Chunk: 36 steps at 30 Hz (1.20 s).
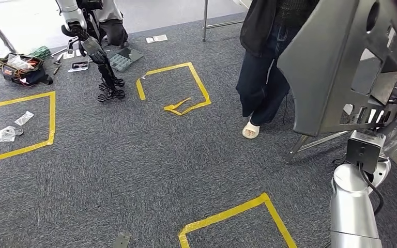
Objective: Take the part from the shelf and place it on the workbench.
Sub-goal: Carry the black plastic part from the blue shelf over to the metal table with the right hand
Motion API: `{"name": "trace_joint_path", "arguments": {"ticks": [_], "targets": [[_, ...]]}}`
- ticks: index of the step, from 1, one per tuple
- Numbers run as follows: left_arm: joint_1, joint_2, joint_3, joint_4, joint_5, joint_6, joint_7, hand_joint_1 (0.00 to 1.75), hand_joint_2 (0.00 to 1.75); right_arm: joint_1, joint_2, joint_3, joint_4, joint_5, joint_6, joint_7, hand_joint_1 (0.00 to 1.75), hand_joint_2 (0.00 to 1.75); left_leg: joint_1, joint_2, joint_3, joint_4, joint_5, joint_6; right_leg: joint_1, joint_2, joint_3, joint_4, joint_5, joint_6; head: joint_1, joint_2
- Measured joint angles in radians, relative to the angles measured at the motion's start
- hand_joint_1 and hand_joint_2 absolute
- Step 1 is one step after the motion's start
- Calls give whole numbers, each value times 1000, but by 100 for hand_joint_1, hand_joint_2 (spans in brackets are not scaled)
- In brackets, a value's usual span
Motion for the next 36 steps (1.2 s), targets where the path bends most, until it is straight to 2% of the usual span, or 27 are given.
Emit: {"name": "trace_joint_path", "arguments": {"ticks": [1, 3, 4, 5, 6, 7, 8, 9, 11, 12, 13, 15, 16, 18, 20, 21, 22, 23, 24, 25, 27, 29, 30, 31, 33, 35, 36], "targets": [[0, 0, 0, 0, 0, 0, 0, 0, 175, 1, -2, 0, 0, 0, 0, 1, 155, 175, -2, 13, 3, -4, 4, 8, -1, -8, -7, 4, 0, 4, 0, 0], [-1, 0, 0, 0, -1, 0, -1, 0, 175, 1, -6, 1, 1, -1, 1, 2, 155, 175, -3, 41, 7, -14, 13, 22, 2, -59, -40, 57, -25, 4, 6, 0], [-1, 0, 0, 0, -1, 0, -2, 0, 175, 2, -6, 2, 2, -1, 1, 3, 155, 175, -3, 55, 7, -16, 15, 26, 2, -92, -70, 116, -51, 1, 9, 0], [0, 0, 0, 0, -1, 0, -2, 0, 175, 3, -6, 2, 3, -1, 1, 3, 155, 175, -4, 69, 6, -17, 15, 28, 4, -110, -102, 186, -78, 0, 12, 0], [1, 1, 0, 0, -2, 0, -2, 0, 175, 6, -6, 3, 4, -1, 1, 3, 155, 175, -5, 84, 5, -17, 14, 29, 3, -117, -131, 249, -99, 1, 13, 0], [2, 1, 0, 0, -2, 0, -2, 0, 175, 11, -6, 3, 5, -2, 1, 3, 155, 175, -6, 99, 4, -16, 14, 30, 2, -120, -146, 284, -108, 5, 14, 0], [2, 1, 0, 0, -3, 0, -2, 0, 175, 15, -6, 3, 5, -2, 1, 4, 155, 175, -6, 112, 4, -16, 13, 29, 0, -124, -141, 280, -103, 11, 14, 0], [2, 1, 0, 0, -4, 0, -2, 0, 175, 19, -6, 2, 6, -3, 0, 4, 155, 175, -6, 125, 4, -16, 12, 28, -1, -131, -114, 234, -86, 20, 14, 0], [2, 0, 0, 0, -6, 0, -1, 0, 175, 22, -6, 2, 5, -3, -1, 4, 155, 175, -9, 147, 7, -15, 7, 21, 1, -174, -29, 90, -44, 31, 14, 0], [1, 1, 0, 0, -6, 0, -1, 0, 175, 23, -6, 2, 4, -3, -2, 4, 155, 175, -13, 157, 9, -15, 3, 16, 4, -191, 2, 37, -30, 29, 13, 0], [1, 1, 0, -1, -6, 0, 0, 0, 175, 24, -6, 2, 4, -3, -2, 4, 155, 175, -16, 166, 12, -14, 0, 11, 7, -202, 18, 9, -23, 23, 10, 0], [1, 2, 0, -1, -6, 0, 1, 0, 175, 28, -6, 1, 3, -4, -2, 4, 155, 175, -17, 186, 19, -16, -5, 3, 11, -183, 19, 4, -20, 8, 5, 0], [0, 1, 0, -1, -6, 0, 1, 0, 175, 30, -6, 1, 2, -4, -2, 4, 155, 175, -14, 186, 19, -14, -9, -2, 7, -171, 19, 3, -19, 1, 4, 0], [0, 0, 0, -1, -6, 0, 1, 0, 175, 30, -6, 1, 0, -5, -1, 4, 155, 175, -7, 142, 0, 31, -42, -12, -1, -149, 19, 1, -17, -15, 2, 0], [3, -1, 0, -1, -5, 0, 1, 0, 175, 30, -3, 1, -2, -5, 1, 4, 155, 175, -4, 85, -59, 157, -106, -16, 0, -127, 19, 0, -16, -29, -1, 0], [5, -1, 0, -1, -4, 0, 1, 0, 175, 31, 0, 1, -2, -6, 2, 4, 155, 175, -4, 74, -94, 226, -133, -16, 2, -115, 18, 0, -15, -34, -2, 0], [7, -1, 0, -1, -3, 0, 1, 0, 175, 33, 2, 1, -2, -7, 3, 4, 155, 175, -4, 71, -120, 272, -145, -15, 3, -102, 18, 1, -15, -35, -2, 0], [8, 0, 0, -1, -1, 0, 1, 0, 175, 35, 4, 1, -2, -8, 3, 4, 155, 175, -4, 70, -129, 282, -136, -14, 4, -88, 18, 1, -15, -36, -2, 0], [9, 0, 0, -1, 0, 1, 1, 0, 175, 35, 4, 1, -2, -8, 4, 4, 155, 175, -4, 68, -118, 251, -109, -12, 5, -75, 18, 1, -14, -36, -2, 0], [9, 1, 0, -1, 0, 1, 1, 0, 175, 36, 4, 1, -2, -9, 4, 4, 155, 175, -2, 59, -91, 188, -70, -9, 4, -62, 19, 1, -14, -35, -3, 0], [9, 1, 0, -1, 0, 1, 1, 0, 175, 35, 5, 1, -2, -10, 4, 4, 155, 175, 4, 18, -30, 56, -13, -6, 7, -37, 18, 3, -13, -31, -1, 0], [10, 1, 0, -1, 0, 2, 1, 0, 175, 34, 7, 1, -3, -11, 5, 4, 155, 175, 3, -5, -4, 3, -3, -2, 7, -16, 11, 4, -8, -20, 0, 0], [10, 1, 0, -1, 0, 3, 1, 0, 175, 34, 7, 1, -3, -12, 5, 4, 155, 175, -1, 5, -1, -1, -2, 2, 6, -5, 7, 1, -4, -13, 1, 0], [9, 1, 0, -1, 0, 4, 1, 0, 175, 35, 6, 1, -3, -12, 6, 4, 155, 175, -2, 17, 2, -5, 2, 9, 4, -3, 2, 1, -2, -7, 0, 0], [7, 0, 0, -1, 1, 6, 0, 0, 175, 34, 3, 1, -3, -14, 6, 4, 155, 175, -2, 42, 9, -17, 11, 24, 8, -46, -20, 34, -18, -3, 5, 0], [8, 0, 0, -1, 3, 7, -2, 0, 175, 30, 2, 2, -3, -14, 7, 4, 155, 175, -3, 67, 10, -23, 15, 32, 12, -104, -74, 143, -66, -9, 11, 0], [10, 0, 0, -1, 3, 7, -2, 0, 175, 29, 3, 2, -2, -14, 7, 4, 155, 175, -4, 81, 10, -23, 15, 33, 11, -114, -106, 212, -91, -10, 14, 0]]}}
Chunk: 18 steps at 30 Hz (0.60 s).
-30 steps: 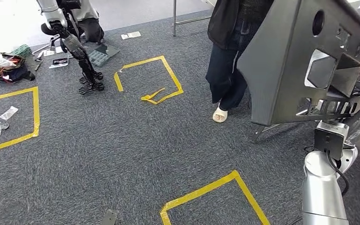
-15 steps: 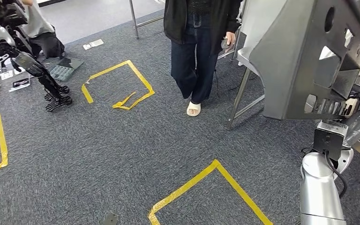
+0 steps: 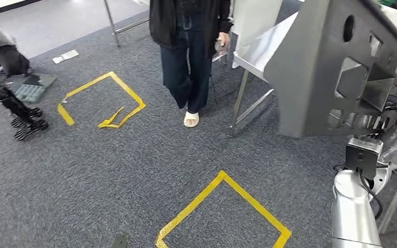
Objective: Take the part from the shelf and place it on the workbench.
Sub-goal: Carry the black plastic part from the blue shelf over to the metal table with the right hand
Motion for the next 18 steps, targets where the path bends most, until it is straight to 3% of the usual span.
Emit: {"name": "trace_joint_path", "arguments": {"ticks": [2, 3, 4, 6, 8, 10, 12, 14, 15, 17, 18], "targets": [[2, 0, 0, 0, 1, 1, 0, 0, 175, 3, 1, 0, 0, -1, 1, 0, 155, 175, -1, 26, -1, 0, -1, 0, -4, -7, -34, 76, -20, 7, 0, 0], [3, 0, 0, 0, 1, 1, 0, 0, 175, 4, 1, 0, 0, -1, 1, 0, 155, 175, -1, 38, -1, 0, -3, -1, -7, -12, -20, 52, -8, 15, 0, 0], [3, 0, 0, 0, 2, 0, 0, 0, 175, 3, 1, 0, 0, -1, 1, 0, 155, 175, 0, 50, 0, 1, -4, -4, -9, -24, 15, -11, 15, 25, 0, 0], [3, 0, 0, 0, 4, -1, -2, 0, 175, -3, 1, 1, 0, -1, 3, 0, 155, 175, -5, 71, 5, 2, -11, -13, -8, -75, 94, -155, 57, 36, 2, 0], [3, 2, 0, 0, 7, -2, -3, 0, 175, -7, 3, 0, 0, -1, 4, 0, 155, 175, -13, 89, 10, 3, -17, -23, -2, -99, 126, -211, 70, 27, -1, 0], [2, 2, 0, 0, 8, -2, -4, 0, 175, -7, 4, 0, 0, 0, 5, 1, 155, 175, -13, 106, 15, 1, -22, -31, -3, -74, 126, -210, 74, 13, -6, 0], [0, 2, 0, 0, 8, -3, -4, 0, 175, -11, 4, 0, -1, 0, 5, 1, 155, 175, -7, 74, 5, 29, -44, -41, -11, -49, 126, -211, 76, 1, -9, 0], [1, 1, 0, 0, 8, -4, -5, 0, 175, -15, 6, 0, -2, 0, 5, 0, 155, 175, -2, 15, -44, 133, -99, -48, -14, -26, 126, -212, 78, -14, -11, 0], [3, 1, 0, 0, 8, -5, -5, 0, 175, -16, 8, 0, -2, 0, 5, 0, 155, 175, -1, 0, -80, 204, -129, -48, -12, -14, 125, -212, 78, -20, -12, 0], [7, 2, 0, 0, 8, -7, -5, 0, 175, -15, 11, 0, -2, 0, 6, 1, 155, 175, -1, -9, -135, 299, -151, -46, -9, 14, 125, -212, 79, -23, -13, 0], [8, 3, 0, 0, 8, -8, -6, 0, 175, -15, 12, 0, -2, 0, 7, 1, 155, 175, -1, -11, -139, 295, -135, -44, -8, 27, 125, -212, 79, -23, -13, 0]]}}
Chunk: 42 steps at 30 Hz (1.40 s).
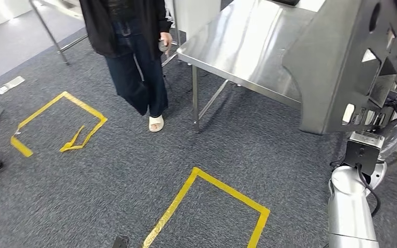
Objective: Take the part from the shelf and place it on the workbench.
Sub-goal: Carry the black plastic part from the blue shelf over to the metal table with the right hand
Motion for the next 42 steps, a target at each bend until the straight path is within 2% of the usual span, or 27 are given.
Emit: {"name": "trace_joint_path", "arguments": {"ticks": [2, 3, 4, 6, 8, 10, 12, 14, 15, 16, 17, 18, 19, 20, 21, 23, 24, 25, 27, 29, 30, 31, 33, 35, 37, 39, 42], "targets": [[0, 0, 0, 0, 0, -1, -2, 0, 175, -1, 0, 0, 0, 0, 2, 2, 155, 175, 1, -16, 46, -110, 71, 7, 0, 26, 2, 0, 1, 1, -1, 0], [0, 0, 0, 0, 0, -2, -4, 0, 175, -1, 0, 0, 0, 0, 3, 2, 155, 175, 4, -41, 78, -179, 101, 10, 1, 38, 2, 1, 2, 3, -1, 0], [-1, 0, 0, 0, 0, -2, -5, 0, 175, -3, 0, 0, 0, 0, 4, 2, 155, 175, 5, -62, 104, -233, 120, 11, 2, 49, 0, 2, 3, 6, 0, 0], [-1, 0, 0, 0, -1, -3, -6, 0, 175, -5, -1, -1, 0, -1, 6, 2, 155, 175, 2, -83, 125, -273, 126, 15, 2, 70, -8, 2, 9, 16, 2, 0], [-2, -1, 0, 0, -5, -6, -6, 0, 175, 0, -6, -2, 0, -2, 6, 2, 155, 175, -1, -58, 128, -281, 134, 25, -2, 82, -18, 1, 15, 29, 1, 0], [-5, -2, -1, 0, -9, -9, -6, 0, 175, 7, -14, -5, -2, -2, 6, 2, 155, 175, 0, -34, 130, -291, 143, 37, 4, 42, -41, 35, -2, 33, 6, 0], [-6, -3, -1, 0, -10, -11, -5, 0, 175, 9, -17, -7, -3, -2, 6, 2, 155, 175, -1, -7, 129, -295, 146, 43, 8, -14, -93, 143, -50, 27, 15, 0], [-4, -3, -1, 0, -11, -12, -4, 0, 175, 16, -16, -6, -3, -2, 6, 2, 155, 175, -2, 23, 127, -295, 145, 44, 6, -30, -142, 254, -87, 27, 18, 0], [-3, -3, -1, 0, -11, -13, -3, 0, 175, 21, -16, -7, -3, -3, 6, 2, 155, 175, -1, 37, 127, -294, 144, 44, 4, -34, -145, 267, -88, 32, 19, 0], [-3, -3, -1, 0, -12, -14, -3, 0, 175, 25, -16, -7, -4, -3, 6, 2, 155, 175, 0, 51, 127, -294, 143, 43, 1, -41, -127, 239, -75, 41, 19, 0], [-4, -4, -1, 0, -13, -15, -2, 0, 175, 27, -16, -7, -6, -2, 5, 2, 155, 175, 0, 63, 128, -293, 142, 40, -1, -57, -92, 178, -55, 50, 19, 0], [-4, -4, -1, 0, -14, -17, -2, 0, 175, 27, -16, -8, -9, -2, 5, 2, 155, 175, -1, 74, 129, -292, 139, 37, -2, -84, -52, 107, -37, 57, 20, 0], [-4, -4, -2, 0, -15, -17, -1, 0, 175, 26, -16, -8, -13, -1, 4, 2, 155, 175, -5, 85, 130, -291, 136, 31, 1, -106, -19, 50, -24, 57, 20, 0], [-5, -4, -2, 0, -15, -17, -1, 0, 175, 26, -15, -8, -16, -1, 4, 2, 155, 175, -9, 95, 132, -289, 132, 26, 3, -120, 1, 14, -17, 53, 18, 0], [-5, -3, -2, 0, -16, -17, 0, 0, 175, 28, -15, -8, -18, 0, 3, 2, 155, 175, -12, 106, 133, -289, 130, 22, 6, -122, 8, 1, -16, 46, 15, 0], [-6, -3, -2, 0, -16, -17, 1, 0, 175, 34, -15, -9, -21, 6, 1, 2, 155, 175, -10, 122, 136, -288, 124, 14, 4, -97, 7, 1, -12, 31, 8, 0], [-7, -3, -2, 0, -16, -17, 2, 0, 175, 36, -16, -10, -21, 13, -3, 1, 155, 175, -6, 112, 133, -279, 116, 9, 1, -87, 7, 1, -11, 25, 7, 0], [-9, -3, -2, 0, -16, -17, 2, 0, 175, 37, -16, -11, -23, 23, -8, 0, 155, 175, -2, 89, 124, -256, 100, 4, -2, -78, 7, 0, -10, 17, 6, 0], [-10, -4, -3, 0, -16, -17, 2, 0, 175, 36, -16, -11, -25, 41, -18, -4, 155, 175, 3, 29, 72, -148, 44, -4, -4, -65, 9, -1, -10, 3, 2, 0], [-8, -4, -3, 0, -17, -18, 3, 0, 175, 42, -13, -11, -25, 48, -25, -6, 155, 175, 3, 5, 7, -25, 0, -6, -1, -52, 9, 0, -11, -3, 0, 0], [-7, -3, -4, 0, -19, -18, 4, 0, 175, 47, -12, -11, -25, 49, -27, -6, 155, 175, 4, 2, -8, -4, 4, -5, 0, -46, 9, 0, -12, -3, -1, 0], [-7, -3, -4, 0, -20, -19, 5, 0, 175, 52, -11, -11, -26, 49, -28, -6, 155, 175, 4, 2, -4, -24, 26, -3, 1, -40, 10, 0, -12, -3, -1, 0], [-7, -3, -5, 0, -21, -20, 6, 0, 175, 56, -10, -11, -28, 51, -30, -7, 155, 175, 4, 0, 51, -147, 95, 4, 1, -31, 12, 0, -12, -3, -2, 0], [-9, -2, -5, 0, -21, -20, 6, 0, 175, 57, -10, -11, -32, 51, -32, -8, 155, 175, 3, -3, 101, -253, 133, 11, 8, -25, 10, 2, -12, 1, -2, 0], [-10, -3, -5, 0, -21, -20, 6, 0, 175, 58, -11, -11, -35, 51, -34, -9, 155, 175, 0, -3, 113, -280, 136, 9, 16, -23, 7, 5, -14, 3, -1, 0], [-10, -4, -5, 0, -22, -20, 6, 0, 175, 60, -11, -11, -36, 52, -34, -10, 155, 175, -8, -3, 112, -279, 138, 12, 15, -24, 8, 2, -13, 5, -1, 0], [-11, -4, -6, 0, -23, -20, 7, 0, 175, 61, -11, -12, -40, 56, -35, -11, 155, 175, -13, -2, 117, -287, 140, 35, 6, -24, 12, -10, -6, 27, -1, 0]]}}
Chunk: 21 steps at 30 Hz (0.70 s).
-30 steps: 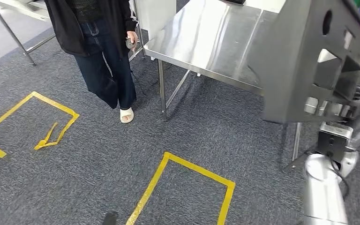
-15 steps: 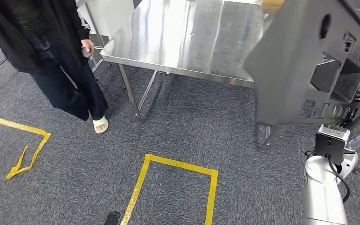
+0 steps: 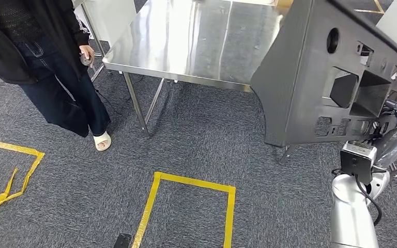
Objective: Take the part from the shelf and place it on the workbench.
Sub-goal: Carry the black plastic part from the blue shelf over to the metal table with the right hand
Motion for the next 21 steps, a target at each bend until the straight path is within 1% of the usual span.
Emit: {"name": "trace_joint_path", "arguments": {"ticks": [1, 2, 3, 5, 6, 7, 8, 9, 10, 11, 12, 13, 14, 16, 17, 18, 19, 20, 21], "targets": [[-1, 0, 0, 0, -1, 0, 0, 0, 175, 0, 0, 0, -2, 2, 0, 0, 155, 175, 3, 1, 6, -8, 3, 8, -1, -2, -4, 6, -4, 5, 1, 0], [-2, -1, -1, 0, -2, 0, 0, 0, 175, -1, -1, -1, -4, 5, 0, -1, 155, 175, 8, 3, 12, -16, 7, 14, 0, -5, -16, 29, -15, 6, 3, 0], [-2, -1, -3, 0, -3, 0, 0, 0, 175, -1, -1, -1, -5, 7, -1, -1, 155, 175, 10, 5, 17, -20, 10, 17, -2, -7, -39, 75, -34, 4, 5, 0], [-3, -1, -6, 0, -6, 0, 0, 0, 175, 3, 0, -4, -5, 11, -1, -1, 155, 175, 11, 7, 19, -21, 8, 19, -3, -9, -106, 208, -81, 3, 8, 0], [-3, -1, -8, 0, -7, -1, 0, 0, 175, 8, 0, -5, -5, 13, -1, -1, 155, 175, 11, 7, 19, -20, 6, 18, -5, -10, -135, 259, -95, 7, 9, 0], [-3, -1, -10, 0, -8, -1, 0, 0, 175, 13, 0, -7, -5, 15, -1, -1, 155, 175, 12, 7, 21, -20, 4, 16, -7, -10, -146, 276, -94, 13, 9, 0], [-3, -1, -12, 0, -8, -2, 0, 0, 175, 17, 0, -9, -6, 15, -1, -2, 155, 175, 14, 6, 24, -19, 1, 12, -11, -12, -135, 249, -77, 23, 9, 0], [-3, -1, -14, 0, -9, -2, 0, 0, 175, 18, 0, -12, -7, 16, -1, -2, 155, 175, 16, 6, 28, -18, -4, 7, -15, -15, -104, 186, -49, 35, 9, 0], [-3, -1, -15, 0, -9, -2, 0, 0, 175, 19, 0, -13, -9, 17, -1, -2, 155, 175, 17, 6, 33, -17, -10, 1, -19, -21, -68, 114, -24, 44, 10, 0], [-3, 0, -16, 0, -10, -3, 0, 0, 175, 20, 1, -15, -11, 17, -1, -3, 155, 175, 17, 6, 36, -15, -16, -7, -20, -24, -36, 52, -6, 48, 12, 0], [-4, 0, -16, 0, -10, -3, 0, 0, 175, 21, 1, -15, -14, 18, -1, -4, 155, 175, 15, 6, 39, -14, -21, -14, -19, -25, -15, 16, 2, 43, 12, 0], [-4, 1, -17, 0, -11, -3, 1, 0, 175, 23, 2, -16, -15, 18, -1, -4, 155, 175, 14, 6, 40, -13, -25, -20, -16, -23, -8, 6, 0, 34, 12, 0], [-4, 1, -18, 0, -12, -3, 1, 0, 175, 26, 3, -17, -17, 18, -1, -5, 155, 175, 13, 7, 42, -14, -28, -25, -12, -19, -6, 6, -4, 23, 11, 0], [-6, 1, -20, 0, -14, -3, 2, 0, 175, 30, 3, -20, -23, 18, -1, -5, 155, 175, 17, 7, 45, -10, -39, -34, -15, -16, 1, 9, -12, 3, 8, 0], [-7, 1, -21, 0, -16, -3, 2, 0, 175, 30, 3, -22, -26, 18, -2, -6, 155, 175, 19, 7, 36, 12, -51, -38, -16, -15, 8, 9, -18, -7, 6, 0], [-8, 1, -23, 0, -17, -3, 2, 0, 175, 31, 4, -23, -30, 19, -2, -6, 155, 175, 21, 7, 14, 58, -69, -42, -18, -14, 17, 8, -23, -16, 4, 0], [-8, 1, -24, 0, -17, -3, 2, 0, 175, 31, 4, -23, -32, 19, -2, -7, 155, 175, 21, 7, -17, 117, -89, -44, -16, -14, 24, 8, -28, -23, 2, 0], [-7, 1, -24, 0, -17, -3, 2, 0, 175, 33, 5, -24, -33, 20, -2, -8, 155, 175, 21, 6, -65, 195, -112, -45, -13, -13, 31, 8, -34, -31, 0, 0], [-6, 1, -24, 0, -17, -3, 3, 0, 175, 35, 6, -24, -33, 20, -2, -8, 155, 175, 21, 6, -112, 259, -124, -45, -9, -12, 37, 8, -39, -36, 0, 0]]}}
